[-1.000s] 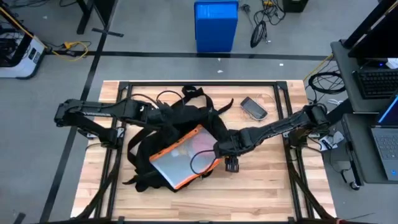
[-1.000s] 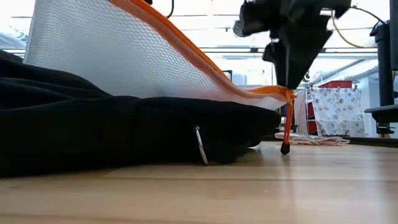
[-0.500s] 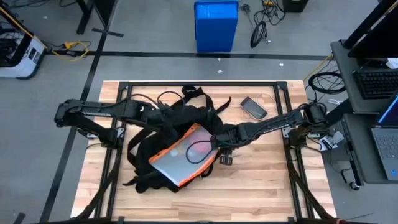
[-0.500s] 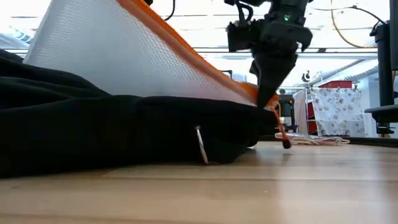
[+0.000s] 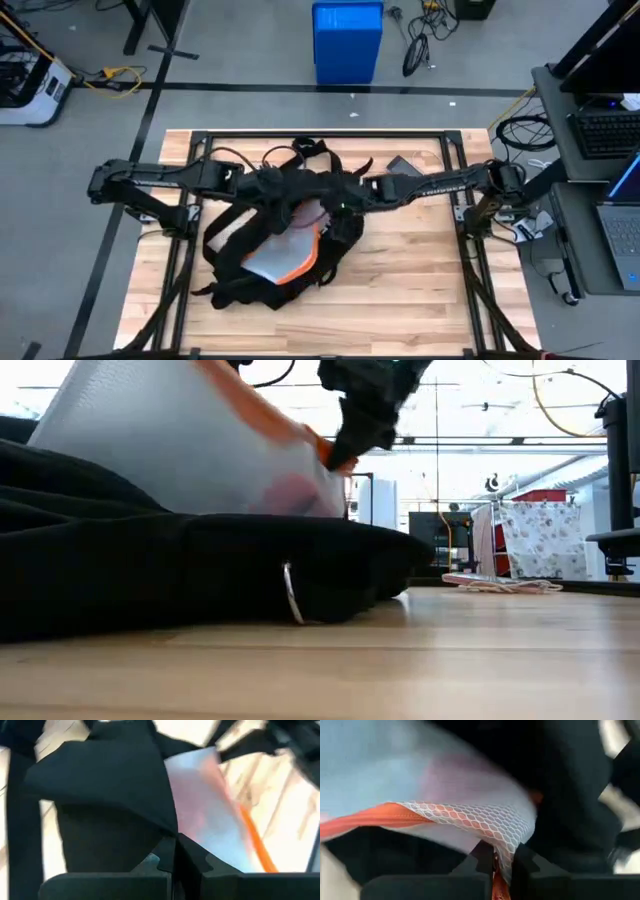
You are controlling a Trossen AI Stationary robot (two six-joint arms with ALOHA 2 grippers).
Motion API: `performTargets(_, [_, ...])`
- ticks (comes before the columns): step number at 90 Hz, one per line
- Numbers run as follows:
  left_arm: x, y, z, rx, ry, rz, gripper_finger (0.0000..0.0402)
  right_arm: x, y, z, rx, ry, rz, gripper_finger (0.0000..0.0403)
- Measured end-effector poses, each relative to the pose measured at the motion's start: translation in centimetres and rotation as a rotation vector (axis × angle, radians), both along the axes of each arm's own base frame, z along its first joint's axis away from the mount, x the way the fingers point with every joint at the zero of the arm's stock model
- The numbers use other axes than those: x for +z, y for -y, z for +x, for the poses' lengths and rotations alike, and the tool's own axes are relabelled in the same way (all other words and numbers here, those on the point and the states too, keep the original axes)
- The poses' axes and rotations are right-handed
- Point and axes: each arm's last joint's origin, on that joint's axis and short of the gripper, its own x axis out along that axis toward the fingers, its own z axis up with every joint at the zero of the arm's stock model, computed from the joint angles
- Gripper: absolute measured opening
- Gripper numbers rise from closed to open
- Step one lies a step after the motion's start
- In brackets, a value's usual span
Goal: Unpack backpack
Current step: Put the orange zip bag into the black backpack
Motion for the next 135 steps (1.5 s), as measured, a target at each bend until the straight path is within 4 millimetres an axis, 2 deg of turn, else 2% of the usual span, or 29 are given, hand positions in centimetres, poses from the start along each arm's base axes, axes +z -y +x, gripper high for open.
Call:
performTargets(13, [0.3,0.0,0.4,-0.034,0.052,0.018,0.0,0.0,2.1,1.0,-0.03,0.083,0.022,0.0006])
performTargets(28, [0.7,0.0,0.8,-0.058,0.106,0.046,0.0,-1.9,3.5,2.9,0.011,0.129,0.111,0.0008])
performTargets(41, [0.9,0.0,1.0,-0.062,0.131,0.063,0.0,-4.4,3.9,4.1,-0.012,0.101,0.201,0.0014])
performTargets(59, [1.7,0.1,1.5,-0.138,0.219,0.121,0.0,-5.8,4.9,5.1,-0.075,0.138,0.249,0.0011])
performTargets(70, [2.0,0.2,1.8,-0.201,0.261,0.141,0.0,-5.4,5.8,5.5,-0.087,0.214,0.257,0.0019])
performTargets(85, [2.0,0.1,1.7,-0.245,0.269,0.126,0.0,-4.5,6.2,5.7,-0.064,0.282,0.236,0.0055])
performTargets(103, [1.7,0.2,1.3,-0.266,0.214,0.101,0.0,-4.4,5.9,5.5,-0.054,0.271,0.395,0.0096])
performTargets(121, [0.7,0.2,0.3,-0.273,0.067,0.084,0.0,-2.4,6.0,4.4,-0.102,0.275,0.52,0.0128])
performTargets(135, [0.2,0.2,-0.3,-0.274,-0.011,0.076,0.0,-0.4,6.4,2.4,-0.145,0.233,0.536,0.0139])
